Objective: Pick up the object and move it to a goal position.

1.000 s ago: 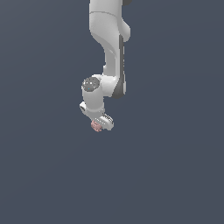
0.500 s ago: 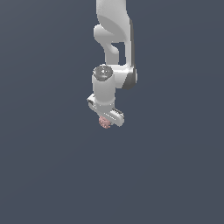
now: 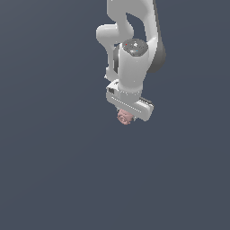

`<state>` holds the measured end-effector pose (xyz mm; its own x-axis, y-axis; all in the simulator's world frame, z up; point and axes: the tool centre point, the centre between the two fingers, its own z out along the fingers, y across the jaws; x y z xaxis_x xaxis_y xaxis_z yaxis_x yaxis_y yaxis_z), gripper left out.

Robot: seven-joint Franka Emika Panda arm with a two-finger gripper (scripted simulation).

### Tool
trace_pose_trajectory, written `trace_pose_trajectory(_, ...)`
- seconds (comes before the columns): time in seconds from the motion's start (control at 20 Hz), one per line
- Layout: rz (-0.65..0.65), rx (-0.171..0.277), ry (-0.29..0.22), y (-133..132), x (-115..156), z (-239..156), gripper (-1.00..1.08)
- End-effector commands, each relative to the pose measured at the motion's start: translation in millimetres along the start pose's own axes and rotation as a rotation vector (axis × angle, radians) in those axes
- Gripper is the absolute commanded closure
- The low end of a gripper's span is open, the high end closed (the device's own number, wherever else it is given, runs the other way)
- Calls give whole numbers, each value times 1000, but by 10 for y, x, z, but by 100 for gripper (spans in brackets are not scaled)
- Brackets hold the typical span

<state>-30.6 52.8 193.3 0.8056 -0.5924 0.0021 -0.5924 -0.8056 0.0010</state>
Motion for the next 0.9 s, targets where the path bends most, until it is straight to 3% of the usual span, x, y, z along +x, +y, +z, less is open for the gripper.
trace_pose_trajectory(0.0,1,-1,0,-197,-97,-243,108)
trace_pose_trajectory(0.45,1,0,-1,-807,-356,-946,108)
trace_pose_trajectory(0.85,0,1,-2,-1069,-447,-1230,108)
